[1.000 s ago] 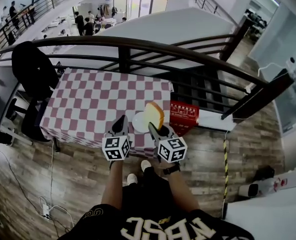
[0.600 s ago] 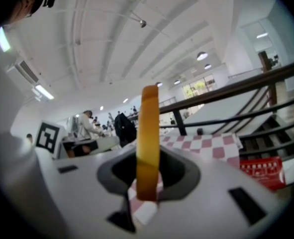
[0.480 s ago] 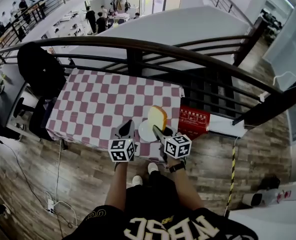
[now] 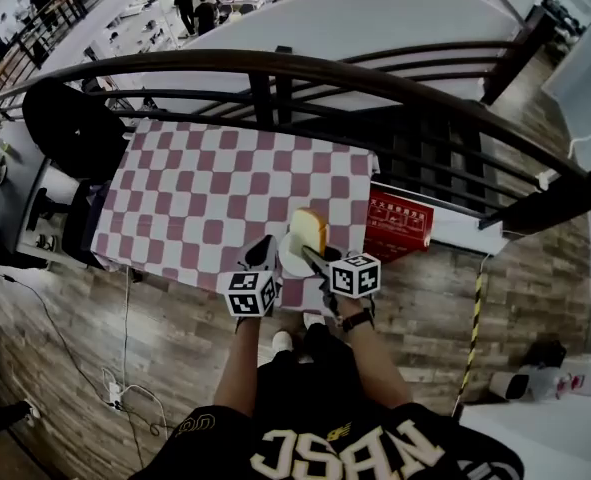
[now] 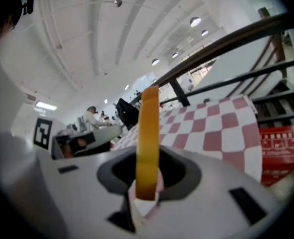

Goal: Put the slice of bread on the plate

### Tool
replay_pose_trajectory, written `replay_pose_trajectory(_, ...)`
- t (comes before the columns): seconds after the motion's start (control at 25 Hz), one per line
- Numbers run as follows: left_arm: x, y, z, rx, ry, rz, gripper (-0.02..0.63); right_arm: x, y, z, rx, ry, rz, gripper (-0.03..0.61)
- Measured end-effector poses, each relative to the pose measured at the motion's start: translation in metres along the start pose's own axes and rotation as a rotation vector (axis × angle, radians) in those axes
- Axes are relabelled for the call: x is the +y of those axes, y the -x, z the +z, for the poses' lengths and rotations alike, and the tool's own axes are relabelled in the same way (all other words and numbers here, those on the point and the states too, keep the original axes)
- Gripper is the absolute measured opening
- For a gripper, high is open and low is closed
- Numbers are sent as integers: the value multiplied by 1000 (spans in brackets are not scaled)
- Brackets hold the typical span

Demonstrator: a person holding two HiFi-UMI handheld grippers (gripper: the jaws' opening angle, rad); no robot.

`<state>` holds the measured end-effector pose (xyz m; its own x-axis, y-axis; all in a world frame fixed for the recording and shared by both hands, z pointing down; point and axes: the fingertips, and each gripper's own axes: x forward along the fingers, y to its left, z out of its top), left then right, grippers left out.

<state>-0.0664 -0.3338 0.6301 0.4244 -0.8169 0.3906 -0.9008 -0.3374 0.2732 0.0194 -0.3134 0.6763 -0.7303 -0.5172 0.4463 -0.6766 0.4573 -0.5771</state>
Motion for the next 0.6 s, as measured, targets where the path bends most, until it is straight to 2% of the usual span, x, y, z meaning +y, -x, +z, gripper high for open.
replay_pose_trajectory(0.2,9,-11,-17,57,10,6,20,-14,-25,-24,46,-145,44,98)
replay_pose_trajectory(0.36,23,-15,-29,89,39,27,20,-27,-40,-51,93,-272,43,98)
replay_pose_trajectory(0.6,35,-24,-50,136,62,40,20,-44,-53,-68,91,-446,57,98)
